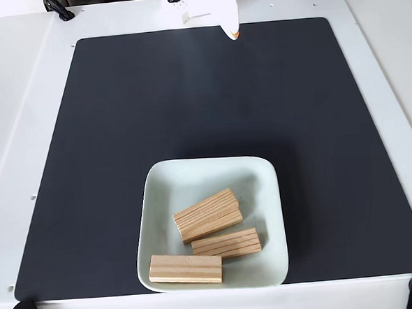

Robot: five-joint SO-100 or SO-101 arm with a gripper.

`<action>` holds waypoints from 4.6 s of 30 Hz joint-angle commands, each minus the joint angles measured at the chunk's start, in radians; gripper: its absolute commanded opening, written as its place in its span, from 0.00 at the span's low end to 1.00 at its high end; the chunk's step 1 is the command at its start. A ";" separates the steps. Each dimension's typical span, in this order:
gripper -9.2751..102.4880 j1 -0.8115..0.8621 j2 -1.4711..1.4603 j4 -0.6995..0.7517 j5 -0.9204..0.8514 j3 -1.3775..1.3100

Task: Pick up the wooden block and place them on the plate.

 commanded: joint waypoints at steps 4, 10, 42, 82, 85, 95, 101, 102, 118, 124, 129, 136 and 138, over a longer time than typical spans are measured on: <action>0.08 0.049 0.014 0.233 0.008 0.002; 0.08 0.117 0.015 0.278 0.009 0.003; 0.08 0.160 0.005 0.272 0.000 -0.006; 0.08 0.160 0.005 0.272 0.000 -0.006; 0.08 0.160 0.005 0.272 0.000 -0.006; 0.08 0.160 0.005 0.272 0.000 -0.006; 0.08 0.160 0.005 0.272 0.000 -0.006; 0.08 0.160 0.005 0.272 0.000 -0.006; 0.08 0.160 0.005 0.272 0.000 -0.006; 0.08 0.160 0.005 0.272 0.000 -0.006; 0.08 0.160 0.005 0.272 0.000 -0.006; 0.08 0.160 0.005 0.272 0.000 -0.006; 0.08 0.160 0.005 0.272 0.000 -0.006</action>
